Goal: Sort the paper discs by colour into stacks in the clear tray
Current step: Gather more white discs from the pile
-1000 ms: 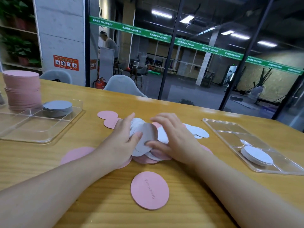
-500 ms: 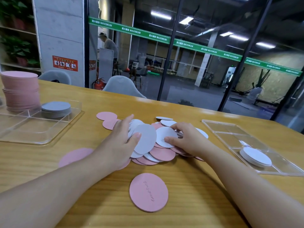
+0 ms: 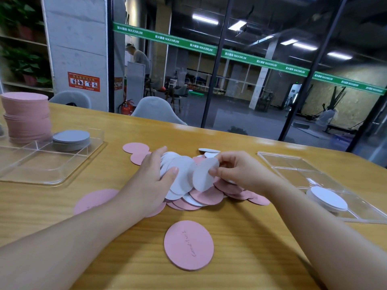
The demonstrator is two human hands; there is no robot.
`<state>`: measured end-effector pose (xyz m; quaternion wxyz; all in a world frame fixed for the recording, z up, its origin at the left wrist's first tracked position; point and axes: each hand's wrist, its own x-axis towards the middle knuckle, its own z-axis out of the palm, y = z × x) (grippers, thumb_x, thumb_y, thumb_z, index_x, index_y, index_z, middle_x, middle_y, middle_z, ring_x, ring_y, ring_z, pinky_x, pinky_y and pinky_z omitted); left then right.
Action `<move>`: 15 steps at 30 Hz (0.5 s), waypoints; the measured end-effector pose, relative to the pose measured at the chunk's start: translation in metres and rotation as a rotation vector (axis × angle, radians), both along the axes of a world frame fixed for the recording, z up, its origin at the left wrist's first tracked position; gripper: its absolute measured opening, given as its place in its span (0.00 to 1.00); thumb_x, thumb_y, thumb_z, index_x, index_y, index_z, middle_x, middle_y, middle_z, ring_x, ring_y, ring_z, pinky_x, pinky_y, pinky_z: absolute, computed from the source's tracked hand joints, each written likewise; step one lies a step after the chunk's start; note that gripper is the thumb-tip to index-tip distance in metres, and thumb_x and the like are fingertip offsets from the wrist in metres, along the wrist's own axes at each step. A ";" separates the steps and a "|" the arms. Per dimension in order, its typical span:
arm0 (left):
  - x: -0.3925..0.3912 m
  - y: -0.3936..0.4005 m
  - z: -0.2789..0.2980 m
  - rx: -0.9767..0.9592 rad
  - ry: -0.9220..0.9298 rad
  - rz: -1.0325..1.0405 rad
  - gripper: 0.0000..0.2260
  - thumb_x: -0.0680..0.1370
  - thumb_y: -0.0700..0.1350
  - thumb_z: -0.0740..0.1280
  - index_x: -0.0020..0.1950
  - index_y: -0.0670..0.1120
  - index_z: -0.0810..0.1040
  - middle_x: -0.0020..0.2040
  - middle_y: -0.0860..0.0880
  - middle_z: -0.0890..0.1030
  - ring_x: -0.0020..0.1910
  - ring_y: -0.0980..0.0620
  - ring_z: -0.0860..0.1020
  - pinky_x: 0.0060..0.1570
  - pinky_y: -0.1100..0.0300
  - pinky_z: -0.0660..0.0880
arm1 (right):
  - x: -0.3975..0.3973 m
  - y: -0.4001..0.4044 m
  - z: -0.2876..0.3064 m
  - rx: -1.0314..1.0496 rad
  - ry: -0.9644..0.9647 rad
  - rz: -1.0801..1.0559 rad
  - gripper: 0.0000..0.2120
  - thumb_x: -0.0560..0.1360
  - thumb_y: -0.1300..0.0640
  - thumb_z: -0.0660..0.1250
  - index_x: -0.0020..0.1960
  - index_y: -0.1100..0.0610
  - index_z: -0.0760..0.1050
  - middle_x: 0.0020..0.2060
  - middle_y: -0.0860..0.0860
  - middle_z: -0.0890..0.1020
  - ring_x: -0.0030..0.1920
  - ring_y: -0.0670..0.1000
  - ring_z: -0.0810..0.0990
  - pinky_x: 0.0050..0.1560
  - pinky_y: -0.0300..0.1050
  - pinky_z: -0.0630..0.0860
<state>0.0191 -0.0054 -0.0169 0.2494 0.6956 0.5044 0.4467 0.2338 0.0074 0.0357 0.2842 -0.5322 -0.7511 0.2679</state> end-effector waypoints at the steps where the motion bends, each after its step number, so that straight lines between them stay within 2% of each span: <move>1: 0.000 0.000 0.000 0.007 0.007 -0.007 0.26 0.80 0.49 0.60 0.76 0.49 0.54 0.74 0.52 0.60 0.72 0.58 0.57 0.65 0.66 0.55 | -0.006 0.001 -0.002 0.043 0.000 -0.008 0.04 0.75 0.60 0.68 0.44 0.61 0.76 0.25 0.45 0.76 0.21 0.41 0.70 0.26 0.30 0.65; 2: 0.000 0.000 0.000 0.010 0.013 -0.013 0.26 0.80 0.49 0.60 0.76 0.49 0.54 0.74 0.52 0.60 0.72 0.59 0.57 0.64 0.67 0.54 | -0.012 0.001 -0.004 0.089 0.009 -0.019 0.04 0.74 0.60 0.70 0.43 0.58 0.76 0.28 0.45 0.78 0.24 0.41 0.74 0.29 0.32 0.70; 4: 0.000 -0.001 0.000 0.003 0.011 -0.025 0.27 0.80 0.50 0.60 0.76 0.49 0.54 0.74 0.52 0.59 0.72 0.59 0.56 0.65 0.67 0.54 | -0.021 0.004 -0.010 0.165 0.033 -0.062 0.07 0.71 0.58 0.73 0.42 0.52 0.75 0.35 0.47 0.81 0.35 0.46 0.80 0.38 0.47 0.79; 5: -0.001 -0.001 0.001 -0.005 0.003 -0.033 0.27 0.79 0.51 0.60 0.76 0.50 0.54 0.74 0.52 0.59 0.72 0.58 0.57 0.68 0.64 0.55 | -0.023 0.005 -0.013 0.204 0.011 -0.079 0.08 0.70 0.56 0.74 0.41 0.49 0.74 0.36 0.47 0.82 0.38 0.49 0.82 0.43 0.52 0.80; 7: -0.001 -0.001 0.001 -0.027 -0.011 -0.044 0.28 0.79 0.52 0.60 0.76 0.51 0.53 0.74 0.52 0.58 0.72 0.57 0.57 0.71 0.57 0.58 | -0.025 0.004 -0.016 0.250 -0.034 -0.075 0.08 0.70 0.54 0.73 0.38 0.46 0.74 0.36 0.46 0.83 0.40 0.49 0.82 0.46 0.55 0.80; 9: -0.002 -0.002 0.001 -0.022 0.012 -0.038 0.29 0.79 0.52 0.61 0.76 0.52 0.53 0.74 0.52 0.58 0.73 0.57 0.57 0.69 0.62 0.56 | -0.024 0.003 -0.015 0.252 0.028 -0.048 0.09 0.72 0.58 0.71 0.38 0.46 0.76 0.37 0.46 0.84 0.38 0.47 0.83 0.46 0.54 0.80; 11: -0.001 -0.001 0.001 -0.004 0.036 -0.032 0.28 0.79 0.51 0.61 0.76 0.51 0.53 0.75 0.52 0.57 0.73 0.58 0.56 0.65 0.67 0.54 | -0.022 0.002 -0.013 0.273 0.030 -0.063 0.07 0.74 0.59 0.69 0.40 0.48 0.78 0.40 0.44 0.84 0.39 0.40 0.81 0.45 0.45 0.78; 13: -0.001 -0.001 0.001 0.008 0.040 -0.035 0.28 0.79 0.51 0.61 0.76 0.50 0.53 0.75 0.52 0.58 0.72 0.59 0.56 0.64 0.68 0.54 | -0.013 0.008 -0.012 0.320 -0.154 -0.151 0.05 0.76 0.56 0.66 0.48 0.48 0.79 0.47 0.41 0.81 0.44 0.35 0.76 0.47 0.36 0.71; 14: -0.001 -0.002 0.001 0.009 0.041 -0.036 0.28 0.79 0.50 0.60 0.76 0.50 0.53 0.75 0.52 0.58 0.72 0.59 0.56 0.64 0.68 0.54 | -0.008 0.012 -0.013 0.327 -0.287 -0.202 0.09 0.76 0.53 0.65 0.55 0.48 0.78 0.53 0.41 0.79 0.52 0.36 0.74 0.51 0.36 0.68; 15: -0.001 -0.001 0.001 0.008 0.043 -0.036 0.28 0.79 0.51 0.60 0.76 0.50 0.53 0.74 0.52 0.58 0.72 0.59 0.56 0.64 0.67 0.54 | -0.002 0.017 -0.015 0.317 -0.407 -0.243 0.15 0.77 0.49 0.64 0.62 0.50 0.75 0.59 0.44 0.77 0.60 0.42 0.71 0.57 0.39 0.67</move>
